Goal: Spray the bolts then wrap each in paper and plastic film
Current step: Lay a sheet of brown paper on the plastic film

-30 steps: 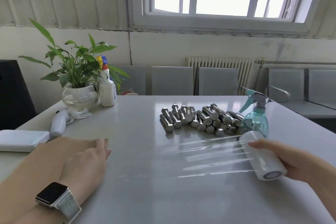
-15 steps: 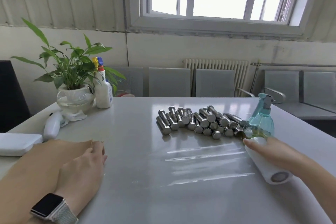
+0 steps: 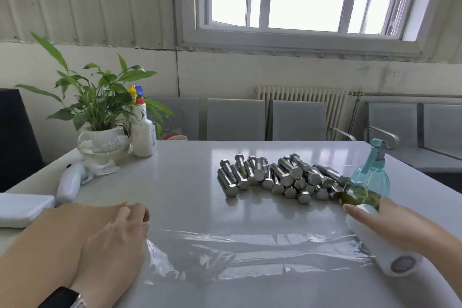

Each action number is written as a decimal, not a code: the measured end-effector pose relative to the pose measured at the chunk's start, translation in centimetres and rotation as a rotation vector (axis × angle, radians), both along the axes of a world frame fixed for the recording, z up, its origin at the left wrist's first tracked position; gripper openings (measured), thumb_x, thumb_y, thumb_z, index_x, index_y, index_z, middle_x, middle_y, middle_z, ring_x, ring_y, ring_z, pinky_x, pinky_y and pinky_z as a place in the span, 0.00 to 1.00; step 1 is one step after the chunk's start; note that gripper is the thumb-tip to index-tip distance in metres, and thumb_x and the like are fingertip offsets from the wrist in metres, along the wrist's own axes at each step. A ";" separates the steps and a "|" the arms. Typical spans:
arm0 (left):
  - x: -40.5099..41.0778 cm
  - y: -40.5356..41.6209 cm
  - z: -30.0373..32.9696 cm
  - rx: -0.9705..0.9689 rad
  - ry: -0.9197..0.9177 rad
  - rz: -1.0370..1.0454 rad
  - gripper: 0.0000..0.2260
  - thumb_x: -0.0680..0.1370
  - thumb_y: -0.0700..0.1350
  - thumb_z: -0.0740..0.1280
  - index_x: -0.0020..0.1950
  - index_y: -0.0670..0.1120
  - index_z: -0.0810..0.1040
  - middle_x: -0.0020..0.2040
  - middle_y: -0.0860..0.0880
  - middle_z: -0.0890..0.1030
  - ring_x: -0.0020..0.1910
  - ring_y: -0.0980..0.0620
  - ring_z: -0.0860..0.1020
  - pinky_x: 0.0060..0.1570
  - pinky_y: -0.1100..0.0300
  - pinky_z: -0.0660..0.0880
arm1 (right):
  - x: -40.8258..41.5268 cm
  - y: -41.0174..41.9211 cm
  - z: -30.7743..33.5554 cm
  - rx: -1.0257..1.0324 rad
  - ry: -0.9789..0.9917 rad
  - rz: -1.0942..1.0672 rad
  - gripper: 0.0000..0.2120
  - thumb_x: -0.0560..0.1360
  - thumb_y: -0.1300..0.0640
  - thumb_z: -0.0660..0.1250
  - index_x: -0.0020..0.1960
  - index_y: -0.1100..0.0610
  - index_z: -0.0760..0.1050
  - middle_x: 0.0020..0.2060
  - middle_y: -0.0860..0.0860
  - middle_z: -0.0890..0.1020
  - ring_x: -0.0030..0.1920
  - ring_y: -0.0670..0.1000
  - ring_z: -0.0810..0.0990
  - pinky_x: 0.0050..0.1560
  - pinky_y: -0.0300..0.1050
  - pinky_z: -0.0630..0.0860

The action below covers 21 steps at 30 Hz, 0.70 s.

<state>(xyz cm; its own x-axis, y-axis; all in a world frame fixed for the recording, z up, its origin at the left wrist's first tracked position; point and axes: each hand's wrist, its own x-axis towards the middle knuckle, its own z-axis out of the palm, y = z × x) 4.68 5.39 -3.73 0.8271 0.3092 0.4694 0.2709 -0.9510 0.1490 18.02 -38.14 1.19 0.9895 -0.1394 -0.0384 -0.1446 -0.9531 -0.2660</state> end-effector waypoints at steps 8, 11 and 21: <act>0.2 -0.2 0.6 -0.029 0.017 -0.229 0.24 0.59 0.33 0.77 0.33 0.58 0.67 0.37 0.57 0.70 0.31 0.55 0.72 0.26 0.63 0.60 | -0.4 0.8 0.1 -0.133 0.021 -0.031 0.45 0.67 0.20 0.46 0.69 0.53 0.63 0.58 0.52 0.78 0.53 0.54 0.76 0.53 0.49 0.75; 0.2 -0.2 0.4 0.103 0.016 -0.264 0.24 0.48 0.37 0.83 0.29 0.53 0.71 0.33 0.53 0.71 0.28 0.50 0.75 0.27 0.61 0.66 | -0.4 0.9 0.0 -0.146 0.020 -0.035 0.43 0.69 0.22 0.46 0.68 0.53 0.62 0.58 0.53 0.78 0.52 0.55 0.75 0.52 0.49 0.75; 0.1 -1.0 -1.5 0.177 -0.290 -0.282 0.15 0.67 0.48 0.55 0.33 0.48 0.81 0.39 0.49 0.81 0.39 0.49 0.79 0.33 0.53 0.75 | 0.3 0.5 0.0 -0.066 -0.016 -0.035 0.35 0.73 0.27 0.53 0.63 0.56 0.68 0.49 0.54 0.79 0.47 0.54 0.76 0.47 0.48 0.74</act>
